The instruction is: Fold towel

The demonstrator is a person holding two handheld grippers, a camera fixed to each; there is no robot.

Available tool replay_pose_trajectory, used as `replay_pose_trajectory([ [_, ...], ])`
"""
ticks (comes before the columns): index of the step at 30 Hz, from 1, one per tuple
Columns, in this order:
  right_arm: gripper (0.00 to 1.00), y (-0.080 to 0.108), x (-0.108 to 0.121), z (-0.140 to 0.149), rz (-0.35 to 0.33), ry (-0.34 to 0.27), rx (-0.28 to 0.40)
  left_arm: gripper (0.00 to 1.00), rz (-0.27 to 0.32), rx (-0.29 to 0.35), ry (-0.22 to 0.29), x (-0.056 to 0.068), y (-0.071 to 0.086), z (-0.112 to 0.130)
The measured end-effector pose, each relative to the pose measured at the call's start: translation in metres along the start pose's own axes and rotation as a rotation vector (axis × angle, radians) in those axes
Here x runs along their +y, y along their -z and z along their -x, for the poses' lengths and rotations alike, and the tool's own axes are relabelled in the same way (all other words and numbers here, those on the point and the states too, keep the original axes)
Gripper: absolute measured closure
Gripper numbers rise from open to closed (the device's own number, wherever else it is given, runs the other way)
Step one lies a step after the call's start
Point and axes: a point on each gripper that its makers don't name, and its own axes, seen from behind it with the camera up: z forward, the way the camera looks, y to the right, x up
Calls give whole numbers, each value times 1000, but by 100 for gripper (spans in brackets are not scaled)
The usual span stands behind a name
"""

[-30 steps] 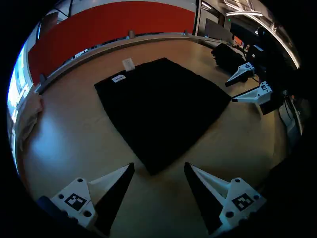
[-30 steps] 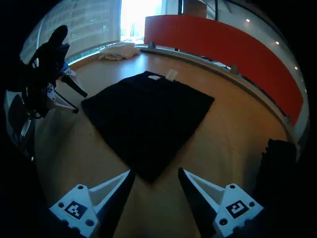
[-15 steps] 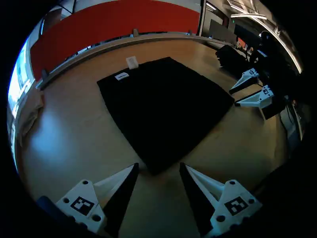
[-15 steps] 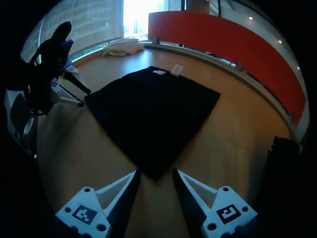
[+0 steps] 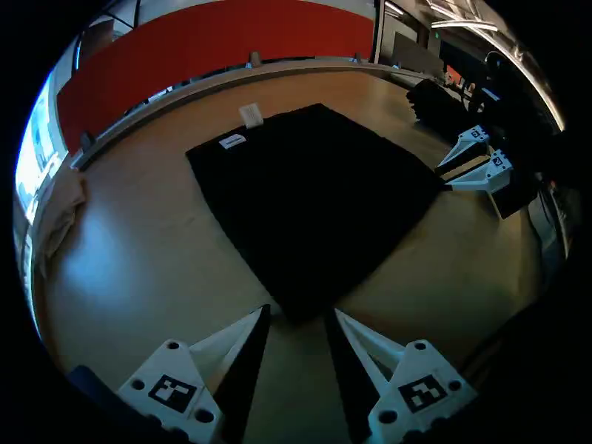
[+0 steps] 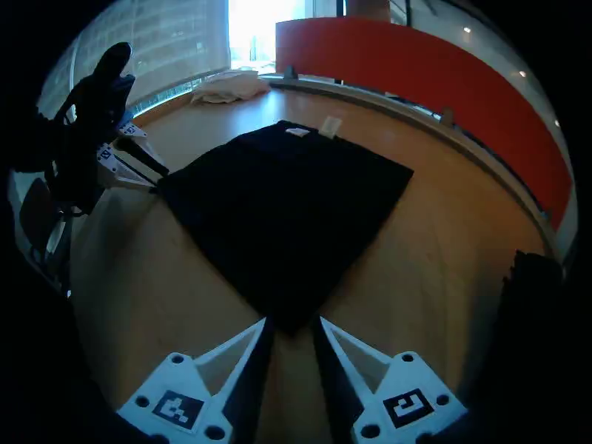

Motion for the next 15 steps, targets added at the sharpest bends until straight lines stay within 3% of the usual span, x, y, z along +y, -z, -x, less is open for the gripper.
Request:
replay_pose_trajectory([
  [4, 78, -1, 0, 0, 1, 0, -1, 69, -14, -6, -2, -3, 0, 1],
  [15, 82, -1, 1, 0, 1, -10, -2, 81, -25, -13, -27, -4, -1, 1],
])
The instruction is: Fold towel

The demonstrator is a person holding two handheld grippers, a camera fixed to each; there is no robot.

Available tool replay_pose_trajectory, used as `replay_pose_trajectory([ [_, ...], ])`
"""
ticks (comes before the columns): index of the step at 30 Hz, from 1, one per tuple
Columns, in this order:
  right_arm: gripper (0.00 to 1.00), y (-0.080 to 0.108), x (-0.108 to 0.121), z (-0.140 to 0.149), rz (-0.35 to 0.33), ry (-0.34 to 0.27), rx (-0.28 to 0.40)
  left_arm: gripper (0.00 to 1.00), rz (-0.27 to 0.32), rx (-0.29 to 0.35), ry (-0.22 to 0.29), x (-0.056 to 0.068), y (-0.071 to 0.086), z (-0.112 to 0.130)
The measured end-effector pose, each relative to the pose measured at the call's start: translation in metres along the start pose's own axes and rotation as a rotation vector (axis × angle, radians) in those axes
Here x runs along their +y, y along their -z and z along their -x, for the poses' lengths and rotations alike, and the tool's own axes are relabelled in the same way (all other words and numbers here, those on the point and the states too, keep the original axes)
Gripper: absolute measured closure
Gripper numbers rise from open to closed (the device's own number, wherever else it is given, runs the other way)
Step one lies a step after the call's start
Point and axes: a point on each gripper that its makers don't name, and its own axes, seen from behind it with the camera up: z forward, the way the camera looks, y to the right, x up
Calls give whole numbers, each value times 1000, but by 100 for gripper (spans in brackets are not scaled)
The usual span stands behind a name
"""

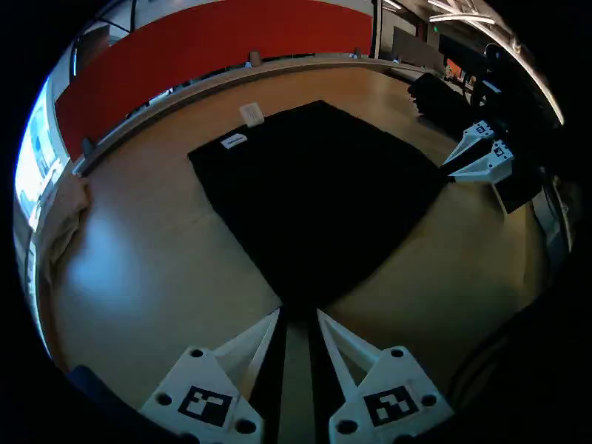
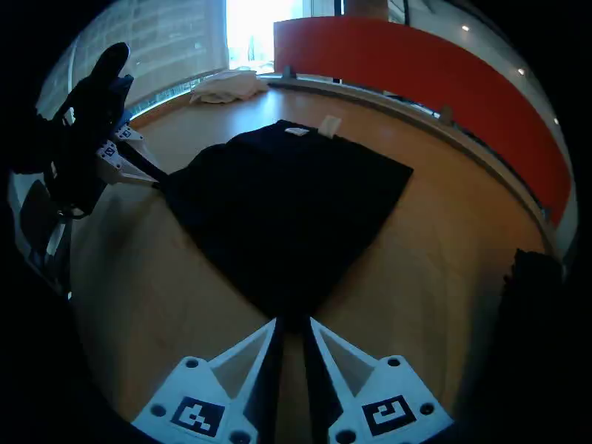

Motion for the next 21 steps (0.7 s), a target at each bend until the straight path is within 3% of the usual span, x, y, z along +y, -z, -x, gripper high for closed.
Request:
replay_pose_trajectory([
  [8, 83, -2, 0, -1, -2, -4, -6, 89, 4, -4, 0, 2, 1, -1],
  [21, 87, 7, 4, -7, 5, -23, -1, 91, 27, 11, 78, 5, 8, -8],
])
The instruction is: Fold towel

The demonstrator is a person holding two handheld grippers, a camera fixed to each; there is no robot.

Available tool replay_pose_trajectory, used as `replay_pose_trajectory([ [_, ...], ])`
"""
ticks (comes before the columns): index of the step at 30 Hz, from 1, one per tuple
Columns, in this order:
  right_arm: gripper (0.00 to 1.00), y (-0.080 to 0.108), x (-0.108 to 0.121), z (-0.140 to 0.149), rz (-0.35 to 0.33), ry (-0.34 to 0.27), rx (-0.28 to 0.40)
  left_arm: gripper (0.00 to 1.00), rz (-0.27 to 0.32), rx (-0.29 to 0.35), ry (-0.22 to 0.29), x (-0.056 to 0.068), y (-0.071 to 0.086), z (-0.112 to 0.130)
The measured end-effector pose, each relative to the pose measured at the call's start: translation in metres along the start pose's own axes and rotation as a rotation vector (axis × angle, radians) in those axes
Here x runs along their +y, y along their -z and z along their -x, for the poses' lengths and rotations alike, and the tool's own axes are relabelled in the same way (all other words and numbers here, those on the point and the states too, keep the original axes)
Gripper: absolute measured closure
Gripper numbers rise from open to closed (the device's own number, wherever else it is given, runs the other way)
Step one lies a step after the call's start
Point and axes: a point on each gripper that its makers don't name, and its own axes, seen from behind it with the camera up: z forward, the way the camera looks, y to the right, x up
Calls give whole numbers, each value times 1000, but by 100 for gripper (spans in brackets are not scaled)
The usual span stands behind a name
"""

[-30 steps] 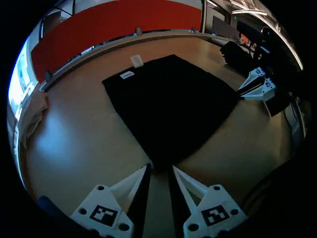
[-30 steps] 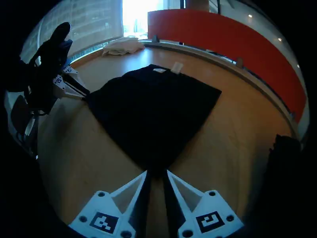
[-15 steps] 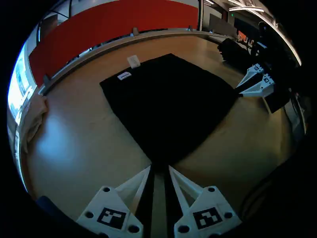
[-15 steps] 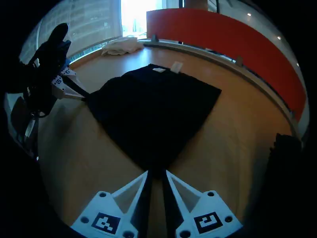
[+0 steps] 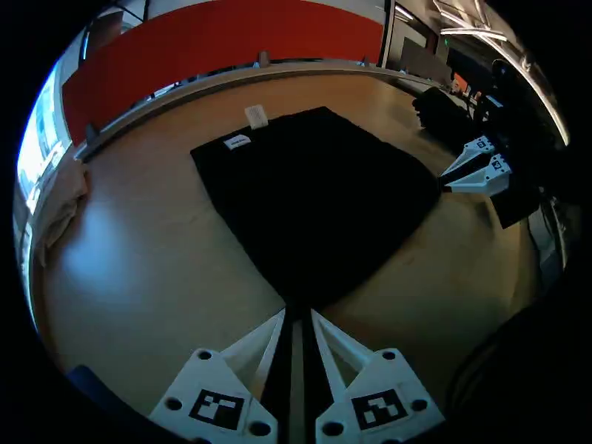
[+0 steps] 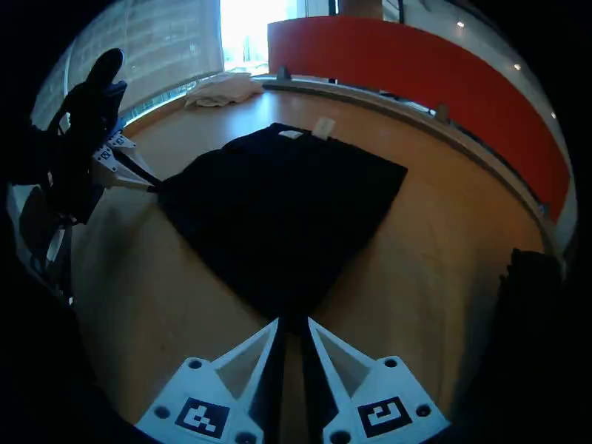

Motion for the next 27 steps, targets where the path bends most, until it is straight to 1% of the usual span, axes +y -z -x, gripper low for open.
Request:
replay_pose_trajectory([
  [9, 87, 11, -3, -7, -8, 0, 11, 91, 7, 2, 30, 3, 11, -2],
  [18, 87, 31, -13, -16, -19, 5, 21, 91, 19, 12, 70, 8, 32, -5],
  [27, 87, 55, -27, -21, -33, -3, 30, 91, 32, 21, 98, 18, 53, -3],
])
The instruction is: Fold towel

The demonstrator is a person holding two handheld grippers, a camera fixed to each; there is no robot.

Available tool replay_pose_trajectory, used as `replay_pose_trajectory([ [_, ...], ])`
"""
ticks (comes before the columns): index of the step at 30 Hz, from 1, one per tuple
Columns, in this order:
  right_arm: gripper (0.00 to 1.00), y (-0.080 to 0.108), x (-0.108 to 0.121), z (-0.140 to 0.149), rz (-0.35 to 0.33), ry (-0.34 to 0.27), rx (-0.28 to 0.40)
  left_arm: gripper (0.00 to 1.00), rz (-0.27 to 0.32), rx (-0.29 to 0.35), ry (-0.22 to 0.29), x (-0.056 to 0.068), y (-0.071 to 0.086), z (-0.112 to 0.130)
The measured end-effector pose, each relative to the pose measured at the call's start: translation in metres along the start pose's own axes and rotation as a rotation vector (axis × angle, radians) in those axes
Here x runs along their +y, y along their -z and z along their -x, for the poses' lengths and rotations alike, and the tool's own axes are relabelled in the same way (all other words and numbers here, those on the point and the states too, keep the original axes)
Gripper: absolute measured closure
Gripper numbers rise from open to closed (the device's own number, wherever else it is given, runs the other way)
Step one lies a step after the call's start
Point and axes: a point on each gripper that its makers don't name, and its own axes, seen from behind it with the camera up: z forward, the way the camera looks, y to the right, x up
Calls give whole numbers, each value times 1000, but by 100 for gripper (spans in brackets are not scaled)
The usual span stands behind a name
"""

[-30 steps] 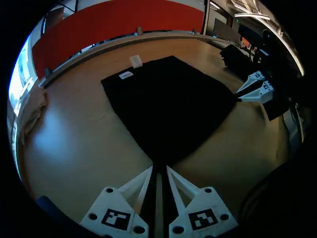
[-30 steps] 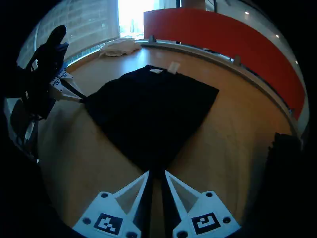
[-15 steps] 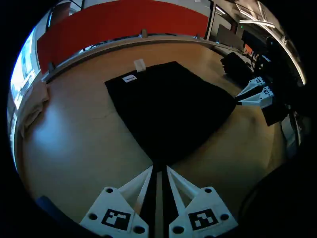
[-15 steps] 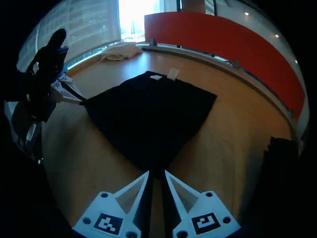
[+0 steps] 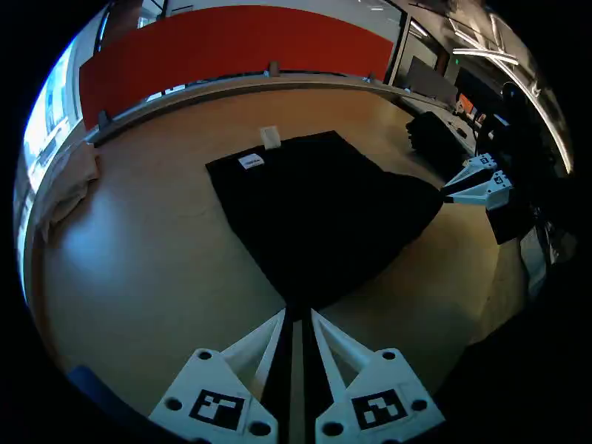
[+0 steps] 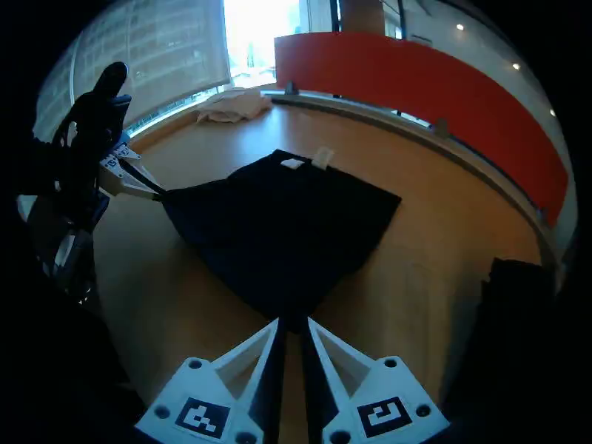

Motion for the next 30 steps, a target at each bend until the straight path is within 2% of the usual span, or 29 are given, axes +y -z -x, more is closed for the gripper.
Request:
replay_pose_trajectory([
  [18, 87, 43, -31, 7, -28, -3, -15, 92, 47, -22, 36, 37, 44, 22],
  [30, 87, 68, -51, 8, -47, -6, -19, 91, 63, -28, 54, 50, 73, 30],
])
